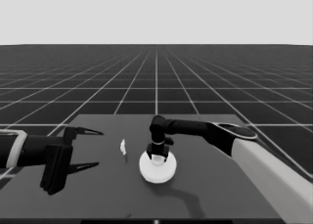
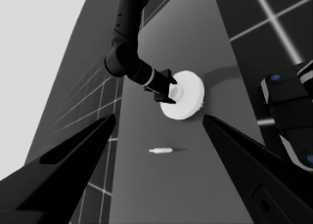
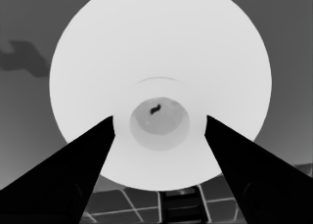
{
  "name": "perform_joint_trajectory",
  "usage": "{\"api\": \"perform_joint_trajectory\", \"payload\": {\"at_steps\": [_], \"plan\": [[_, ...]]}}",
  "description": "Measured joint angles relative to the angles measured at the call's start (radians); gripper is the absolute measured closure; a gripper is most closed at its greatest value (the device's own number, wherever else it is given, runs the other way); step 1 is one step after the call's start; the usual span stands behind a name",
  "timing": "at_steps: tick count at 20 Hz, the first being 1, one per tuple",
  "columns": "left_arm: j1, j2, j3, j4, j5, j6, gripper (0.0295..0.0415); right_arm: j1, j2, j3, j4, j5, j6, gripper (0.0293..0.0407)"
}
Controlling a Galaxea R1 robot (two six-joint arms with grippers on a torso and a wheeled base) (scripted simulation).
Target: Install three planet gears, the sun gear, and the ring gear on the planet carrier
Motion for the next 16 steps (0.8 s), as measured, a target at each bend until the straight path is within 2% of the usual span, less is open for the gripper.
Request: {"api": "perform_joint_trajectory", "payload": {"at_steps": [16], "plan": [[0.000, 0.000, 0.000, 0.000, 0.000, 0.000, 0.0326, -0.002, 0.000, 0.000, 0.000, 0.000, 0.140, 0.0351]]}}
